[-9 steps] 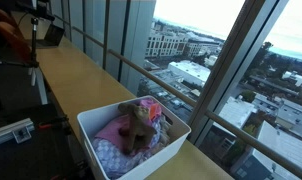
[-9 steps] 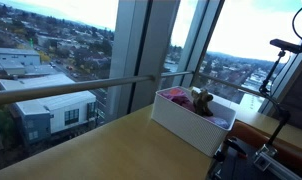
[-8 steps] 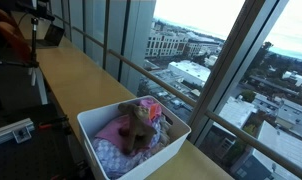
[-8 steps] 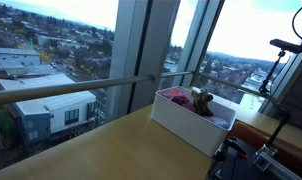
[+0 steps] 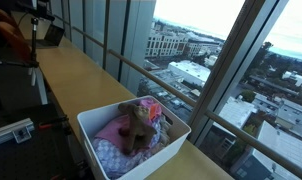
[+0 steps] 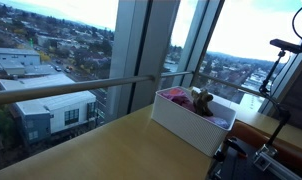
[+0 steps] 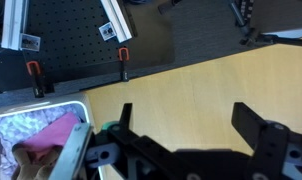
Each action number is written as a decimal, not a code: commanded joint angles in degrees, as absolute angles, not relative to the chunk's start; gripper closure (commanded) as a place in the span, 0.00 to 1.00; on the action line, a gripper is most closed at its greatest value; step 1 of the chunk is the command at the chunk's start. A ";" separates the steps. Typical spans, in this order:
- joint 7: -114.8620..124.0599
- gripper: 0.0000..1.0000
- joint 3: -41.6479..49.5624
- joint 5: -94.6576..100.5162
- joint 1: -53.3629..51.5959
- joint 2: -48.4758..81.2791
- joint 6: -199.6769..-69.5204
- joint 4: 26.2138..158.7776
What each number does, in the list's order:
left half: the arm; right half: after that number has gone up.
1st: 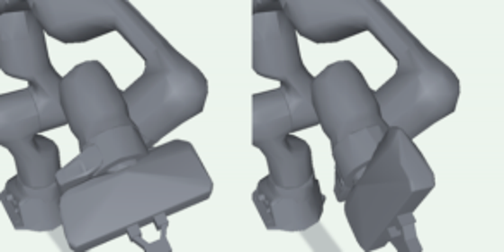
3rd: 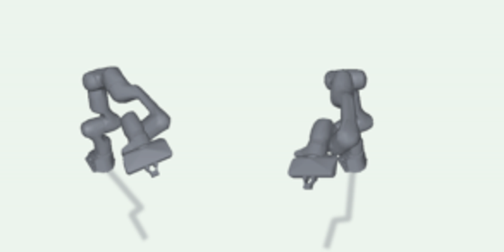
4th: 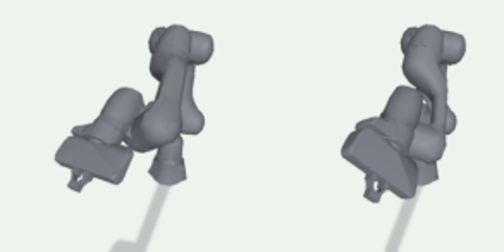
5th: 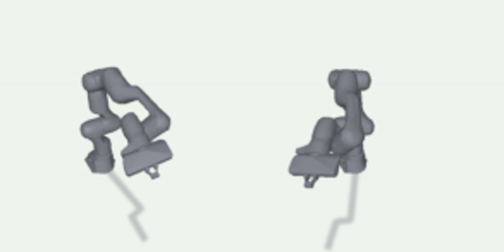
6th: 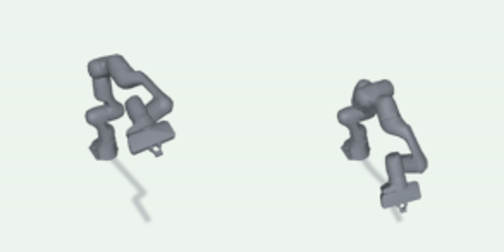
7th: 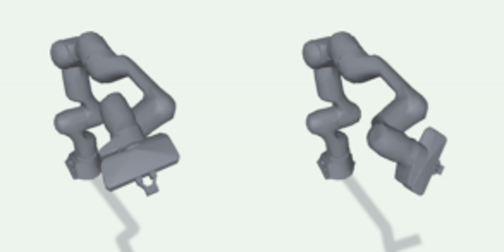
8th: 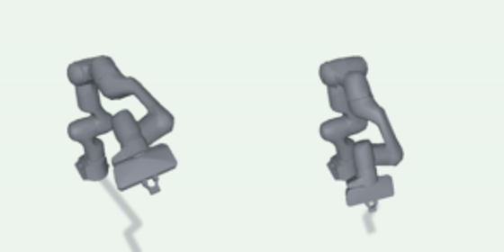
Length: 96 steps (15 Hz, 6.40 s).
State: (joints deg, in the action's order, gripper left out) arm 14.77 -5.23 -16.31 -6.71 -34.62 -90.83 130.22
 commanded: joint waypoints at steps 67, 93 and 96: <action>7.49 0.96 -2.79 -4.43 -3.11 1.89 -119.12 103.28; 24.06 0.96 -16.64 16.64 -26.51 27.85 -102.25 59.16; 23.37 0.96 -15.03 16.20 -23.37 27.33 -101.61 59.01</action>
